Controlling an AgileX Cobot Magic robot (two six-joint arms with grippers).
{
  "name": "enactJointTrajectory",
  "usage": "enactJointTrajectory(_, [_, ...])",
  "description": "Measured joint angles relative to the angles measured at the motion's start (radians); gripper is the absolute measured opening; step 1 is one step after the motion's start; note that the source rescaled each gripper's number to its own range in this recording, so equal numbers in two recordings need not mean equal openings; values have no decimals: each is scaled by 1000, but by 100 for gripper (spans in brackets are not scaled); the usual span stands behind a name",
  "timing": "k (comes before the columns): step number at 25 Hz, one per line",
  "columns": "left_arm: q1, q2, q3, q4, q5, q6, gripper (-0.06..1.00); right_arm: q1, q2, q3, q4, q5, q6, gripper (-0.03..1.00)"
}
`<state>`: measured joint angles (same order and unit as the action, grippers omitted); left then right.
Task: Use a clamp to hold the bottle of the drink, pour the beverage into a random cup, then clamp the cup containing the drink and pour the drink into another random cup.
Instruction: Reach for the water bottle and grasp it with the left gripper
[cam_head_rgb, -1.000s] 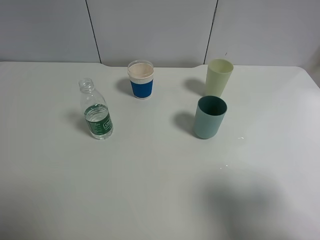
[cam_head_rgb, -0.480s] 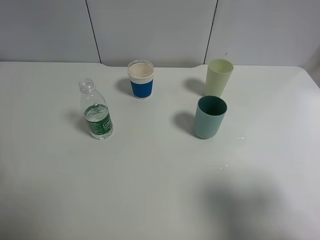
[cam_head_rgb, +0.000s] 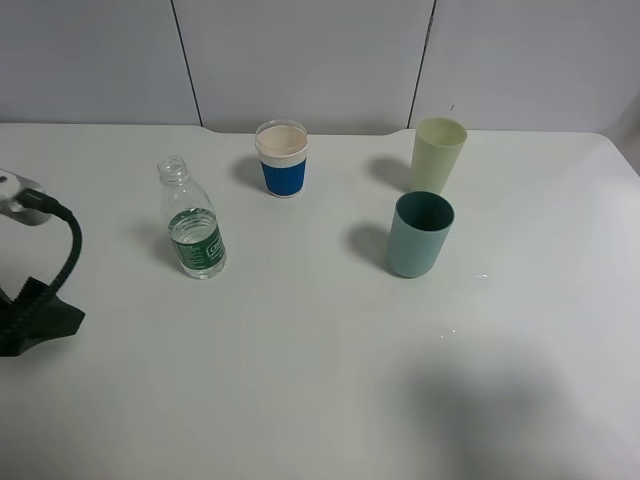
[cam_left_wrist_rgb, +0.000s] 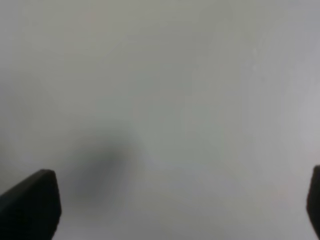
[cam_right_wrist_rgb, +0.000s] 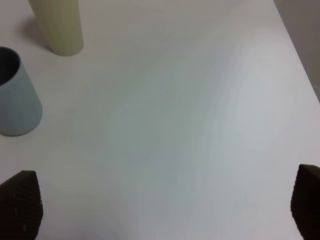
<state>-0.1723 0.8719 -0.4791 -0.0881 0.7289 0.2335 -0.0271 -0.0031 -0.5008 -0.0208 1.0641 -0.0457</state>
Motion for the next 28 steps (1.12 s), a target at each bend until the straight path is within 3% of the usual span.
enactJointTrajectory(7, [-95,148,120,-88,-282,-16,100,0,0,0,0,0,0,100])
enactJointTrajectory(11, [-128,185,153,-125,-362,-16,100,0,0,0,0,0,0,100])
enactJointTrajectory(18, [-259,306,246,-222,-684,-16,100,0,0,0,0,0,0,100])
enactJointTrajectory(20, [-303,356,277,-229,-821,-16,100,0,0,0,0,0,0,100])
enactJointTrajectory(24, [-327,416,302,-228,-978,-16,100,0,0,0,0,0,0,100])
enactJointTrajectory(26, [-329,513,308,-158,-1196,-47,100,0,0,0,0,0,0,100])
enactJointTrajectory(28, [-329,551,308,-120,-1275,-88,100,0,0,0,0,0,0,100])
